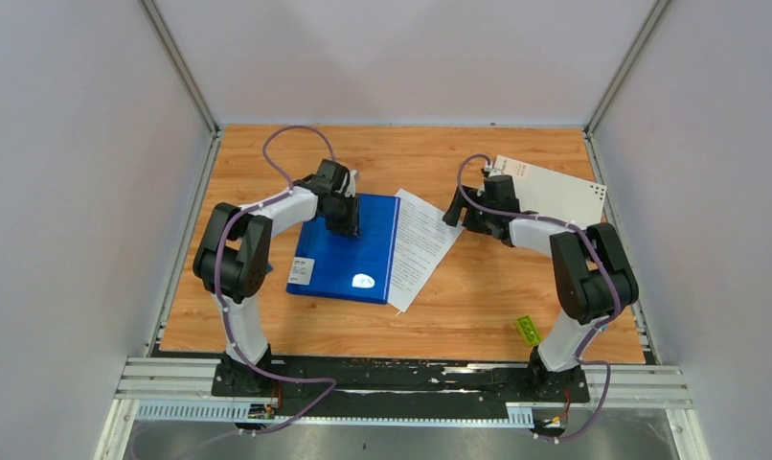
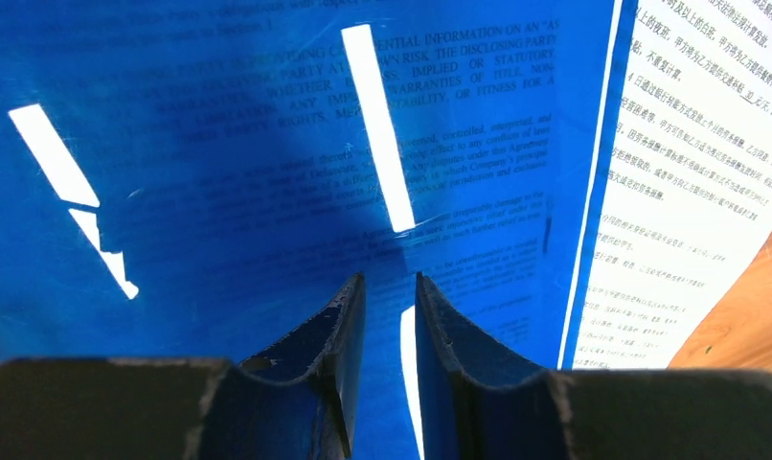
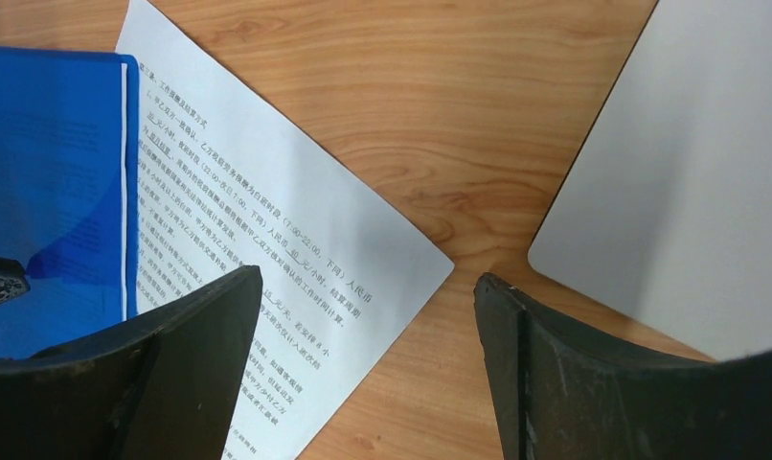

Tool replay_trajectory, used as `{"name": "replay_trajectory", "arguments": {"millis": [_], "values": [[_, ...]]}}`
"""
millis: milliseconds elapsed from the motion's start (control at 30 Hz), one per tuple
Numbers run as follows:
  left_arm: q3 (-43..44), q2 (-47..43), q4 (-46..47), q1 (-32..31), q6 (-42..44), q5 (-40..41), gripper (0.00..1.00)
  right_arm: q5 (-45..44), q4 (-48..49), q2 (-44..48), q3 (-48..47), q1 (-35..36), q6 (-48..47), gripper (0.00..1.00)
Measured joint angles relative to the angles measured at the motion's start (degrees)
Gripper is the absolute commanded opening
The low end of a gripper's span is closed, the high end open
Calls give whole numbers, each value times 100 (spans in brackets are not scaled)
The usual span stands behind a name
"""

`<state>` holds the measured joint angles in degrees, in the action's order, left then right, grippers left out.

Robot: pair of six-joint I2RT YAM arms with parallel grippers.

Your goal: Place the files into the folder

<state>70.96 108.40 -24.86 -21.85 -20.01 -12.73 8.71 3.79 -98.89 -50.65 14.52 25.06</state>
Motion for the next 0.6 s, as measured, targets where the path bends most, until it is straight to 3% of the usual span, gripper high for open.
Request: {"name": "replay_trajectory", "arguments": {"millis": [267, 600], "values": [[-9, 59, 76, -4, -26, -61, 32, 282, 210, -275, -201, 0, -251, 84], [-46, 63, 181, -4, -31, -94, 32, 1746, 1193, -529, 4, -59, 238, 84]]}}
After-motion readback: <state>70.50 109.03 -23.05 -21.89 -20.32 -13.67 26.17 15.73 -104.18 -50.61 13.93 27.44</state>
